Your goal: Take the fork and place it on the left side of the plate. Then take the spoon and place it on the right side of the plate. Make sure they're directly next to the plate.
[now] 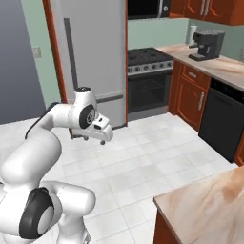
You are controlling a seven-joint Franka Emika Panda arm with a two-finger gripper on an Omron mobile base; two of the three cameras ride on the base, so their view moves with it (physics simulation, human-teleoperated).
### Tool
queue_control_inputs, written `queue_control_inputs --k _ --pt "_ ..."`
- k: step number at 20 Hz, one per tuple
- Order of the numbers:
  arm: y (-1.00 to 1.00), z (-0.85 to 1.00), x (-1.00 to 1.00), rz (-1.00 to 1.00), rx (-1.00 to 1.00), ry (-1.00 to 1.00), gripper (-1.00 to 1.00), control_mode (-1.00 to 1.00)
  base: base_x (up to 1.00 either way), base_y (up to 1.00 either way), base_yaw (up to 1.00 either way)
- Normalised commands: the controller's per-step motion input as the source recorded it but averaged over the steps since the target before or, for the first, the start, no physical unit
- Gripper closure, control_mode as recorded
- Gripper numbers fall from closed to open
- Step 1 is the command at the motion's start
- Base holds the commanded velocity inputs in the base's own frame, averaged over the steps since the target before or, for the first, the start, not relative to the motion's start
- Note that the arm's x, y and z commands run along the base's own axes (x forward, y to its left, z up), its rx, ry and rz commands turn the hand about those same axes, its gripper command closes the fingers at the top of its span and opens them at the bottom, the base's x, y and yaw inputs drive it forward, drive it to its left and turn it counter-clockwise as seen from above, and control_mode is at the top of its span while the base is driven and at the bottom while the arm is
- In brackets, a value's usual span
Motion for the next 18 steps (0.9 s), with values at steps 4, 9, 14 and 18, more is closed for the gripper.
queue_control_inputs --k 4,9,14,18 --pt "0.0 0.0 0.0 0.0 0.0 0.0 -1.0 1.0 0.63 0.27 -0.45" --pt "0.0 0.0 0.0 0.0 0.0 0.0 -1.0 1.0 0.74 0.35 -0.33" --pt "0.0 0.0 0.0 0.0 0.0 0.0 -1.0 1.0 0.7 0.36 -0.37" --pt "0.0 0.0 0.0 0.0 0.0 0.0 -1.0 1.0 0.69 0.36 -0.39"
